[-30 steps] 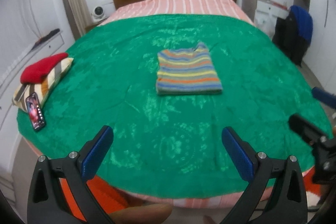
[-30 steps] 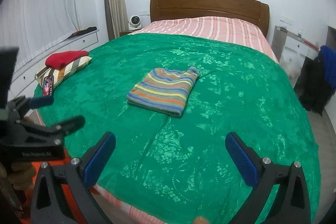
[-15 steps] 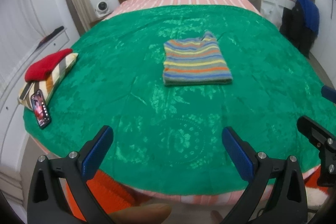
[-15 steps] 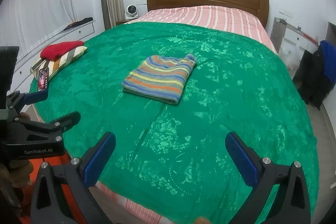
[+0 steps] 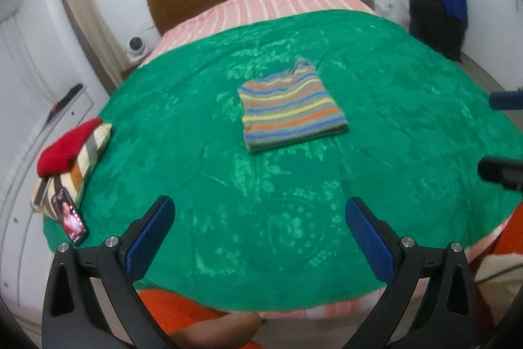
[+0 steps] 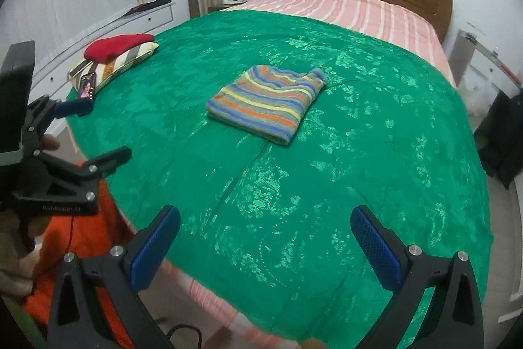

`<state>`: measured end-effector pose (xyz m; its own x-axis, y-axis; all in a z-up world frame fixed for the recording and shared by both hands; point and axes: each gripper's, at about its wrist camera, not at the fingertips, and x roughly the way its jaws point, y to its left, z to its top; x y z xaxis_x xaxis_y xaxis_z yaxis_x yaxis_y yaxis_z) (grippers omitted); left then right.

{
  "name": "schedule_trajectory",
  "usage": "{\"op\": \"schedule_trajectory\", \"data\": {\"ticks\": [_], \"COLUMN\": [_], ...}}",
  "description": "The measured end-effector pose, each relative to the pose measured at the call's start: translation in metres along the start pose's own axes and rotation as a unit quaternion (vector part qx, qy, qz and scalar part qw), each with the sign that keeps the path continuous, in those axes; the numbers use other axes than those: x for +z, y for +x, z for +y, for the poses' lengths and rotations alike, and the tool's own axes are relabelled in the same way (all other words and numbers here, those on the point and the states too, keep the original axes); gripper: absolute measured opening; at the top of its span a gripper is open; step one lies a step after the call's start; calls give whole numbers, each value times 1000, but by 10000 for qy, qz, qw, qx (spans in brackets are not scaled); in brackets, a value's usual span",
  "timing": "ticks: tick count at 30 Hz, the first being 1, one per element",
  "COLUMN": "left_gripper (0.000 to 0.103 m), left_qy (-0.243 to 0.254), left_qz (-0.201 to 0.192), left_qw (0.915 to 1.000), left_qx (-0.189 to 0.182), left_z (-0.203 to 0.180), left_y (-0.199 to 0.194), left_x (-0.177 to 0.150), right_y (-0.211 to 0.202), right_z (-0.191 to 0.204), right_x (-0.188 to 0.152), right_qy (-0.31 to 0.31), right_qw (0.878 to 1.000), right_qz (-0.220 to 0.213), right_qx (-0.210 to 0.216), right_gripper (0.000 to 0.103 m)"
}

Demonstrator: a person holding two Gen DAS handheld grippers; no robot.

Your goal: Fold small clothes

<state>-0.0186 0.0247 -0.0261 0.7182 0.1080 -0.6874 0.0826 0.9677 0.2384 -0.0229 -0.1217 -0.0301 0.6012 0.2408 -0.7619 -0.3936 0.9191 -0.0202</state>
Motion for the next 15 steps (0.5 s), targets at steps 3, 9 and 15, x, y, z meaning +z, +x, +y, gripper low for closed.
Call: {"op": "schedule_trajectory", "data": {"ticks": [3, 9, 15], "left_gripper": [103, 103, 103], "left_qy": [-215, -689, -659], "left_qz": [0, -148, 125], "left_qw": [9997, 9973, 9977], "left_qx": [-143, -226, -71], "left_z": [7, 9, 4], "left_y": [-9, -19, -6], "left_x": [9, 12, 1], "right_y": [-14, -30, -9], "right_z": [-7, -5, 13], "right_x": [6, 11, 2], "right_qy": [138, 522, 549], "right_qw": [9995, 9958, 9975], "right_qz": [-87, -581, -430], "right_qx": [253, 472, -96], "right_gripper": [103, 103, 103]}}
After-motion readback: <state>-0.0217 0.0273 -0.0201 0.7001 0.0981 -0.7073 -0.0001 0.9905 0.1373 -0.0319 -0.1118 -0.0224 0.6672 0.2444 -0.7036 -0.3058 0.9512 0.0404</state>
